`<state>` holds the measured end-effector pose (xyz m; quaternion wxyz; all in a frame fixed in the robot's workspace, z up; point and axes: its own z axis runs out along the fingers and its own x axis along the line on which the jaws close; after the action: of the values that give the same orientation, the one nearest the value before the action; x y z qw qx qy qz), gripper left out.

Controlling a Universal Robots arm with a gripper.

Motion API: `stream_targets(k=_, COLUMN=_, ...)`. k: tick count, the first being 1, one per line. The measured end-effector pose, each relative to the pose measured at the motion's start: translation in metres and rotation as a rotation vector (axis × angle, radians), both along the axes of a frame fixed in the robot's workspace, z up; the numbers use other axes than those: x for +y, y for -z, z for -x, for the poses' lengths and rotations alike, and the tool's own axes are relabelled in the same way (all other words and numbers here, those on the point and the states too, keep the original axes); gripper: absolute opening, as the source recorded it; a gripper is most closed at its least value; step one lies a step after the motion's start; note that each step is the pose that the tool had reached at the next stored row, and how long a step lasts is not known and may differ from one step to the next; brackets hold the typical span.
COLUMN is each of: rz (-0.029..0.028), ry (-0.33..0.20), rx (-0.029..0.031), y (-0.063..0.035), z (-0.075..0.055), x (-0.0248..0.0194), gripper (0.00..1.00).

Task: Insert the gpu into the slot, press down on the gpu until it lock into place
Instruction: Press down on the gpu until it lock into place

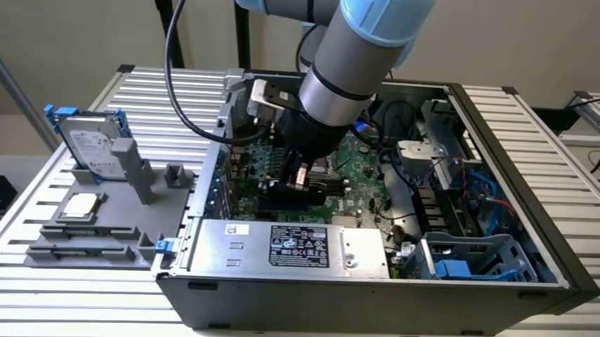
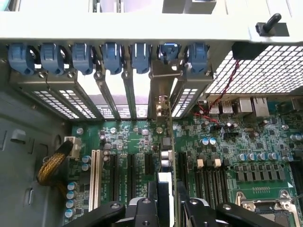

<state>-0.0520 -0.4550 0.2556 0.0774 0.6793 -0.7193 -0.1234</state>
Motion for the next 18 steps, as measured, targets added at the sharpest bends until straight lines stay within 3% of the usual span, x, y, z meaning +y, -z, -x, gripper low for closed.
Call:
stream_targets(k=9, rz=0.0031, ry=0.000, rx=0.0038, y=0.0038, z=-0.0007, x=-0.0003, gripper=0.26)
stream_targets(k=11, rz=0.0030, ry=0.000, rx=-0.0131, y=-0.0057, z=0.0017, x=-0.0001, gripper=0.26)
stream_targets(k=18, rz=0.0028, ry=0.000, rx=-0.0134, y=-0.0057, z=0.0017, x=-0.0002, gripper=0.26)
